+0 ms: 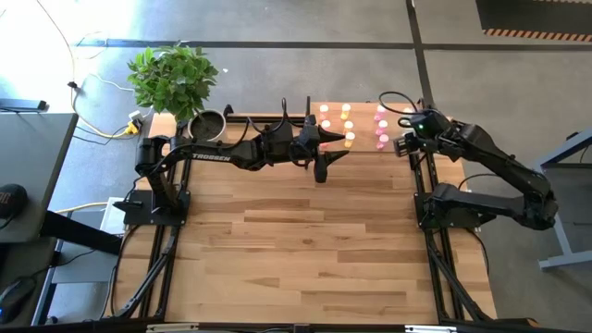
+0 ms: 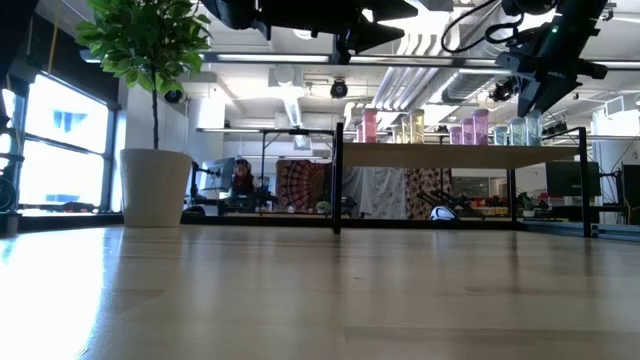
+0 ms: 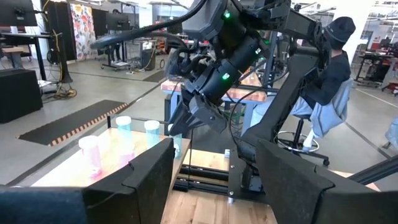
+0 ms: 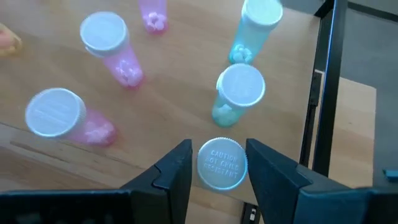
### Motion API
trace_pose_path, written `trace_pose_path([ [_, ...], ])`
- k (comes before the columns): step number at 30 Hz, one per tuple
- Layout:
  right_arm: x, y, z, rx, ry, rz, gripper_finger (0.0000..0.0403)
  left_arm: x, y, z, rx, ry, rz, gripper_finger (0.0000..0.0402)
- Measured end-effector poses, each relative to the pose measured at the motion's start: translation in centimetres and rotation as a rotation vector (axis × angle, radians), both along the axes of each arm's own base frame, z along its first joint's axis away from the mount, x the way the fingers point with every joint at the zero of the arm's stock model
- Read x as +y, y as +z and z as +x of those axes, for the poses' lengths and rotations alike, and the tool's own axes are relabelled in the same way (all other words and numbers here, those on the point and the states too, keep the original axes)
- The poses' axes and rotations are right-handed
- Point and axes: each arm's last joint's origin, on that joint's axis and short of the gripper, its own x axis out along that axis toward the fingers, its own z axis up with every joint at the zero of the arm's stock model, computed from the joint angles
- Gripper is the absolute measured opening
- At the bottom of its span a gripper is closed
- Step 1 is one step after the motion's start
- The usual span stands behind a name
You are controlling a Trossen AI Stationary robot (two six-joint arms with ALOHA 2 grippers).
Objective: Pick and place medicine bottles onto shelf by color
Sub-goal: Put the blue medicine bottle aligned with the other blue medicine bottles on the shelf, then return to Home Position
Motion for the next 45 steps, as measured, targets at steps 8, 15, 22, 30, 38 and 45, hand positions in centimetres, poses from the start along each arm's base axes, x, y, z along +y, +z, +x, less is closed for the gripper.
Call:
trace_pose_path([
  [8,0.6,1.0,-0.7,-0.094,0.001,-0.078,0.0142,-0.1,0.1,-0.1,0.0,-0.017,0.002,0.0216],
  [15,1.5,1.9,-1.8,-0.171,0.004,-0.137,0.0142,-0.7,2.0,-1.2,-0.004,-0.021,0.012,0.0216],
  [22,2.5,3.5,-2.1,-0.375,0.188,-0.204,0.0142,-2.8,3.6,-2.9,0.081,-0.024,-0.041,0.0216],
  [30,3.6,6.2,-1.5,-0.637,0.459,-0.351,0.0142,-7.0,3.8,-5.0,0.173,0.022,-0.016,0.0216],
  [38,4.6,6.6,-0.7,-0.712,0.613,-0.334,0.0142,-9.4,0.7,-10.3,0.153,-0.044,-0.116,0.0216],
  [45,5.0,5.7,0.6,-0.804,0.654,-0.294,0.0142,-10.5,-1.5,-17.1,0.087,-0.076,-0.117,0.0216],
])
